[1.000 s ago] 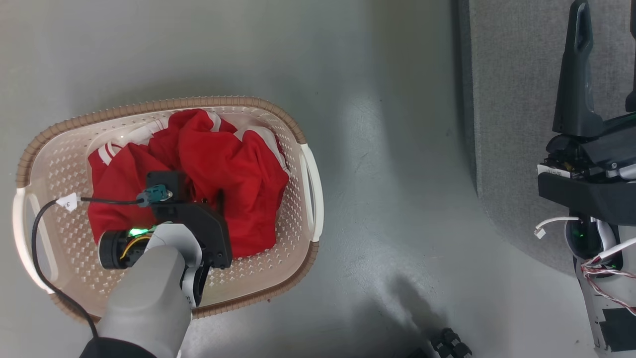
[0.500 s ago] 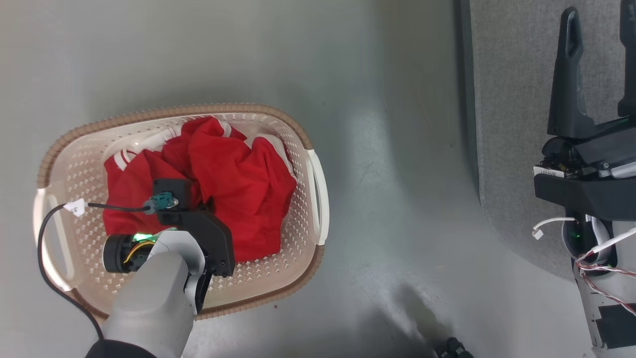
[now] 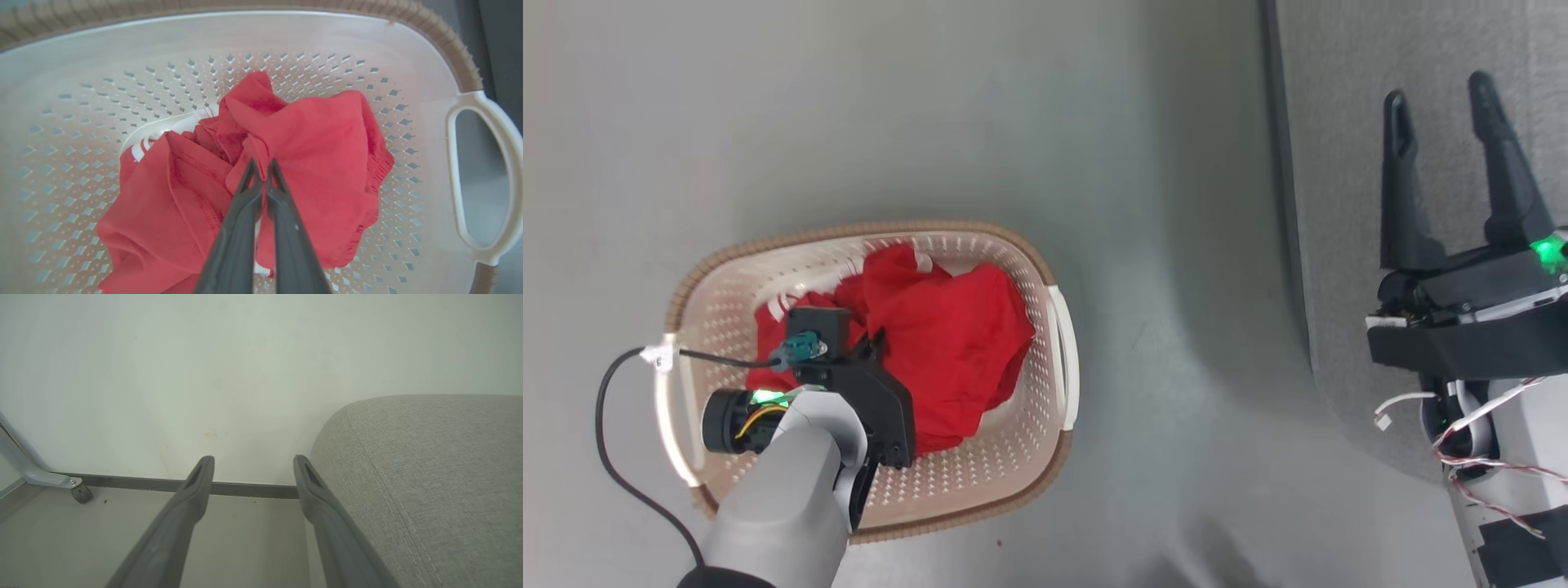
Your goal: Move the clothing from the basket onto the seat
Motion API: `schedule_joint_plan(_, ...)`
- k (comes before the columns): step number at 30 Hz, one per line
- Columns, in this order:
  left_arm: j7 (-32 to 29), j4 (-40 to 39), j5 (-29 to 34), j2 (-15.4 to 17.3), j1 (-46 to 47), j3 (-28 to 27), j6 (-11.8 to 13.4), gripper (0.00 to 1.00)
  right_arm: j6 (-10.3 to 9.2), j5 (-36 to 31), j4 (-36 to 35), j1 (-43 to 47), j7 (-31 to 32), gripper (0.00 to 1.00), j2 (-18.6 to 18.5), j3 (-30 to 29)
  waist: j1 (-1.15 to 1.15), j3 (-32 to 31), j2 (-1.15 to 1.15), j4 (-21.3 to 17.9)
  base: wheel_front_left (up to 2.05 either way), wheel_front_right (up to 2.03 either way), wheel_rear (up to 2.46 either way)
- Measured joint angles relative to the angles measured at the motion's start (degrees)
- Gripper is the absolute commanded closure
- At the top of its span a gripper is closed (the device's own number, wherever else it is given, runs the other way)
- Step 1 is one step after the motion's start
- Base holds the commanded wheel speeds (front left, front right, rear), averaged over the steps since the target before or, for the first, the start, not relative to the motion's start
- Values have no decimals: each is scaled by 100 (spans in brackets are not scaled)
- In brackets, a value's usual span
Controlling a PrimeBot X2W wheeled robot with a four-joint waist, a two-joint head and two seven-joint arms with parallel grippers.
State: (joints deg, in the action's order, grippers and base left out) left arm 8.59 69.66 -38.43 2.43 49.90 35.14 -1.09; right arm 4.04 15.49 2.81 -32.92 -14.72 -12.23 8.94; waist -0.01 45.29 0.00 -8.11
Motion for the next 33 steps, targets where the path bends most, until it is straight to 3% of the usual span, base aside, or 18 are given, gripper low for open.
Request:
schedule_joint_plan(20,532,-98,3,-31,-603,30,-201,100,59,-42,889,670,0,0,70,58,0,-1536,0,282,0,0,0)
schedule_joint_plan(33,569,-881,27,51,-849,-175,-294,100,102,-42,1126,1287,1,0,179,107,0,-2553,-1,527,0,0,0)
